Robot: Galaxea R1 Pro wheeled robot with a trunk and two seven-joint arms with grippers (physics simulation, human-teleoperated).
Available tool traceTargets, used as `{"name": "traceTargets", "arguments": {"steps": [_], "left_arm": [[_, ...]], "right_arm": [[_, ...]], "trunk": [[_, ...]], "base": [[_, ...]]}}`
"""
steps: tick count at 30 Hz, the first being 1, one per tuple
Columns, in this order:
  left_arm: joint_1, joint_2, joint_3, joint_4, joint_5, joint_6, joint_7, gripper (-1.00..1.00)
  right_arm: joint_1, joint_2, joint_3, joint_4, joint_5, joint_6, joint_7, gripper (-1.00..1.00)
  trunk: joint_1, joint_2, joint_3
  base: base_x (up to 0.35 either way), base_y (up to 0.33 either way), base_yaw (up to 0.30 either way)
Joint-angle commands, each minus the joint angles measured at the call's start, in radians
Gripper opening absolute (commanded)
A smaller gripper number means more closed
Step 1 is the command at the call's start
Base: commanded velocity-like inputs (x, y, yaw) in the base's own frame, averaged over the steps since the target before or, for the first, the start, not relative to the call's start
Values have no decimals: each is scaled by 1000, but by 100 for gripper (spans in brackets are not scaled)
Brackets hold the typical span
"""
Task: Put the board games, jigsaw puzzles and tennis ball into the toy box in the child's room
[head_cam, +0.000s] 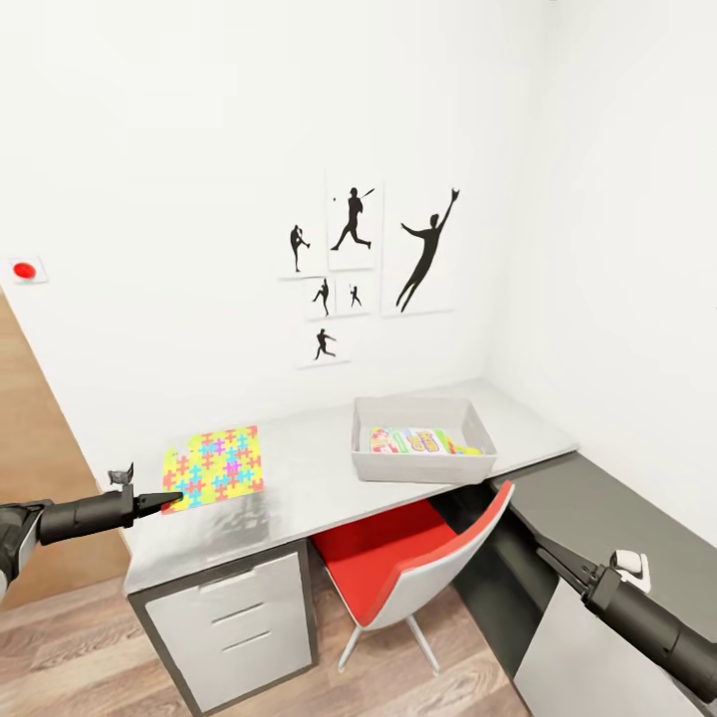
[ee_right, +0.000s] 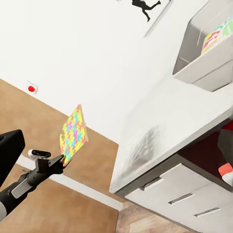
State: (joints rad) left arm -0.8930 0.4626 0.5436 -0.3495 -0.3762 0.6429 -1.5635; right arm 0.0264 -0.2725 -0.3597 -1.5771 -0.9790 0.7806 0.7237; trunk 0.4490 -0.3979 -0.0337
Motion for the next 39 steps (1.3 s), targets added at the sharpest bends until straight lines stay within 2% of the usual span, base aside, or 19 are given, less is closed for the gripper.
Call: {"name": "traceTargets", "arguments": {"steps": [1,12,29,39], "left_arm": [[-1,0,7,0,-10,11,-7,-100],[-1,0,7,0,-10,11,-7,-100],[-1,0,7,0,-10,7,-7,-100],[-1,1,7,0,-9,3,-7,-100]], "right_arm": [[0,0,-1,0,-4,6,-2,100],[0,-1,-2,3,-5,7,-2,100],[0,-1,-14,3,-5,9,2,100],[0,0,-17,2,-6,9,3,100]], "trunk": [[1,-2,-2],[1,-2,-2],[1,-2,6],[1,-2,10]], "base": [[180,0,3],[43,8,1],[26,234,-92],[107,58,-62]]}}
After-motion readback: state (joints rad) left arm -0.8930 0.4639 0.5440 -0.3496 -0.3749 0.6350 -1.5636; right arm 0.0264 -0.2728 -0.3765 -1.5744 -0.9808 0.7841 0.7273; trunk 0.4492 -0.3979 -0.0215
